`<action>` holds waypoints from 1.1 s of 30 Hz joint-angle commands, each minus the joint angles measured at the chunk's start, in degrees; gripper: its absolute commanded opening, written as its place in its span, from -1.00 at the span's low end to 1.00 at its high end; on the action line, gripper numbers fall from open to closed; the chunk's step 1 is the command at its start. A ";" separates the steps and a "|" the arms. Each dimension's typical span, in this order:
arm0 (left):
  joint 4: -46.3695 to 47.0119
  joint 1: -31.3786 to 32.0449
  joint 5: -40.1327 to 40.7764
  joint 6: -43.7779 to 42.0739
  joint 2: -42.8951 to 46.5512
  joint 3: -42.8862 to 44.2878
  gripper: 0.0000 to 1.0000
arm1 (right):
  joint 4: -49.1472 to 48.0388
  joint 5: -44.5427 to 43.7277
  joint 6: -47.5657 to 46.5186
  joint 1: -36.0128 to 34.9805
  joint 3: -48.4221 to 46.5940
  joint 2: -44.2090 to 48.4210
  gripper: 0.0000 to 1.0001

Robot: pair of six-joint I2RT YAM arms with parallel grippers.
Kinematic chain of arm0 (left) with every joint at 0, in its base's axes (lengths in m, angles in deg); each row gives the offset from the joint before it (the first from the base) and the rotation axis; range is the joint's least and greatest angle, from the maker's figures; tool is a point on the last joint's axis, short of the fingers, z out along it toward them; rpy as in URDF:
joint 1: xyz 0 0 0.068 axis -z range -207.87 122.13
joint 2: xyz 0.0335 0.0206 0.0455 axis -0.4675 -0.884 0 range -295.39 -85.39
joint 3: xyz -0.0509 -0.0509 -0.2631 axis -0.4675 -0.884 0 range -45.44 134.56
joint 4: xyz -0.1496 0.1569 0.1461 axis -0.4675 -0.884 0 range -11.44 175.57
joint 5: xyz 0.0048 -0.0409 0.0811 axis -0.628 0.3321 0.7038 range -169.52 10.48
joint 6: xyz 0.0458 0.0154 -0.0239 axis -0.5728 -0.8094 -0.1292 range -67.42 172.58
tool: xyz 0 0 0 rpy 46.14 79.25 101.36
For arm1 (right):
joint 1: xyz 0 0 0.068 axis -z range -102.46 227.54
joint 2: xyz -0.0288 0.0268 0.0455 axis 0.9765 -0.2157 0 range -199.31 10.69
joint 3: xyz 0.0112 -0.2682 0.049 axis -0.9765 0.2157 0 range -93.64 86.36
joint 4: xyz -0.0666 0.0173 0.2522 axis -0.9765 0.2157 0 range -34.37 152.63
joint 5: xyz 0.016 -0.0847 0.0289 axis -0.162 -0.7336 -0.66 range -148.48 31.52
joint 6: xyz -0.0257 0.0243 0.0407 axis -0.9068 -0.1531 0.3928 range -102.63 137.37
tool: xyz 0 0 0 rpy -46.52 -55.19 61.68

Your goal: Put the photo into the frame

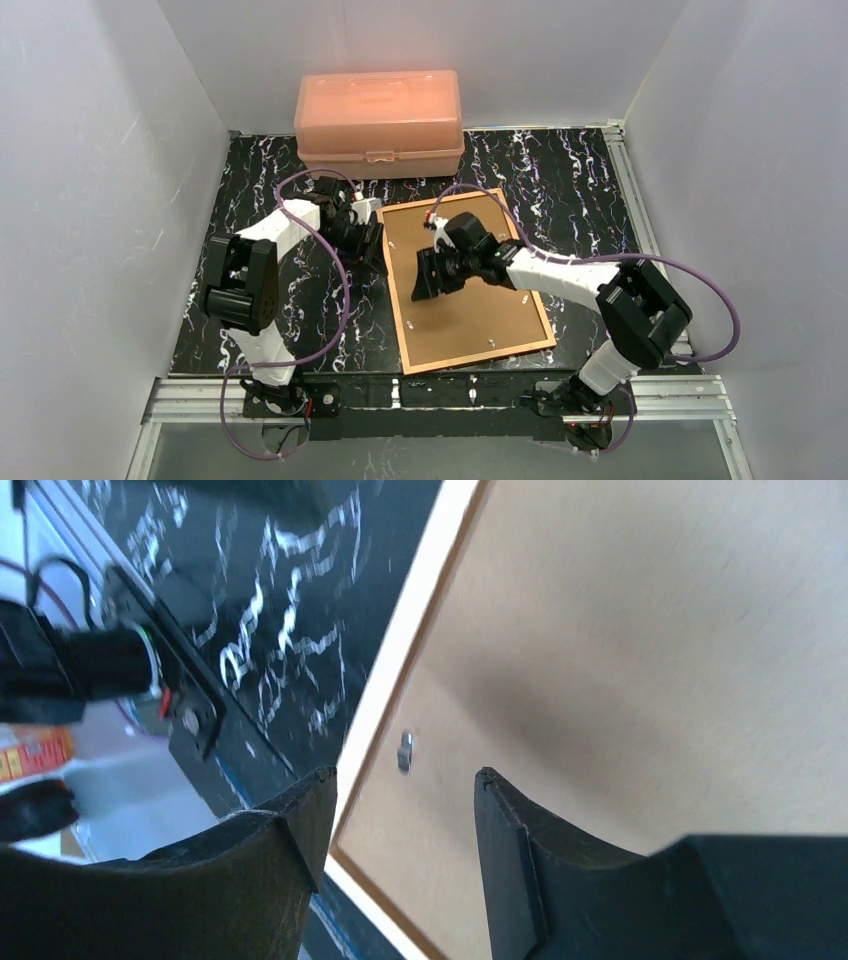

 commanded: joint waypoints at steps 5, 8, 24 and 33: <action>1.00 1.29 0.98 1.28 -3.07 -0.36 0.10 | 6.94 -10.47 -3.46 -0.97 4.45 9.03 0.17; 1.82 1.81 1.73 1.99 -4.83 0.32 -0.02 | 11.09 -18.16 -3.74 1.55 4.79 13.93 0.29; 2.45 2.30 -1.39 1.09 -2.02 -4.15 -0.17 | 16.64 -19.35 1.44 29.85 16.96 26.62 0.97; 4.22 2.31 -1.96 2.07 -2.39 -5.74 -0.19 | 18.14 -12.51 3.48 32.34 21.68 29.64 0.97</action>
